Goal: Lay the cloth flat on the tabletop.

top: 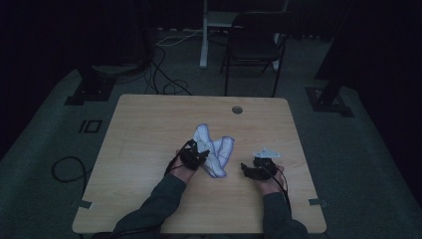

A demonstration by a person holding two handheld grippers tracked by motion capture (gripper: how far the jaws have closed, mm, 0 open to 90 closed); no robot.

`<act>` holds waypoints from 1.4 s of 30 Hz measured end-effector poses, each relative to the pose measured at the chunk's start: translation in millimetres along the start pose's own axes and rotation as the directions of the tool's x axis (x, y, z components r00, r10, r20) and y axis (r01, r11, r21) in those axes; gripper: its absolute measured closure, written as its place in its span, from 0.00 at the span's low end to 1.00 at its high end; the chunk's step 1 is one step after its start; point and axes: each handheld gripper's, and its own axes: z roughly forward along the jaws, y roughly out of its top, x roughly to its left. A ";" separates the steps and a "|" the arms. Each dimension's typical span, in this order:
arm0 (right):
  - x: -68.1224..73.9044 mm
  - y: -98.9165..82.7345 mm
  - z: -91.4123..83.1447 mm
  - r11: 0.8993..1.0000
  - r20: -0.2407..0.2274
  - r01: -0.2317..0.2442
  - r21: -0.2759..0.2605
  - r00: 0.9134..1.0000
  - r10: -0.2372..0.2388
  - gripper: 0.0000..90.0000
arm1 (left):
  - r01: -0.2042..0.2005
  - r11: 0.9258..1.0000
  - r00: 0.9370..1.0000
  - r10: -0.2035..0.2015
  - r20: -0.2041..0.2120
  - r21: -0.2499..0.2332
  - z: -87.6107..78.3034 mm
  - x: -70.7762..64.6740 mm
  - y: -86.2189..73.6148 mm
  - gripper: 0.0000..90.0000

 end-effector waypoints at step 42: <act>51.3 75.0 37.6 0.994 -0.342 -0.062 -0.084 0.939 0.030 0.98 | 0.089 0.996 0.996 -0.089 0.004 0.016 -4.3 15.2 -42.1 0.91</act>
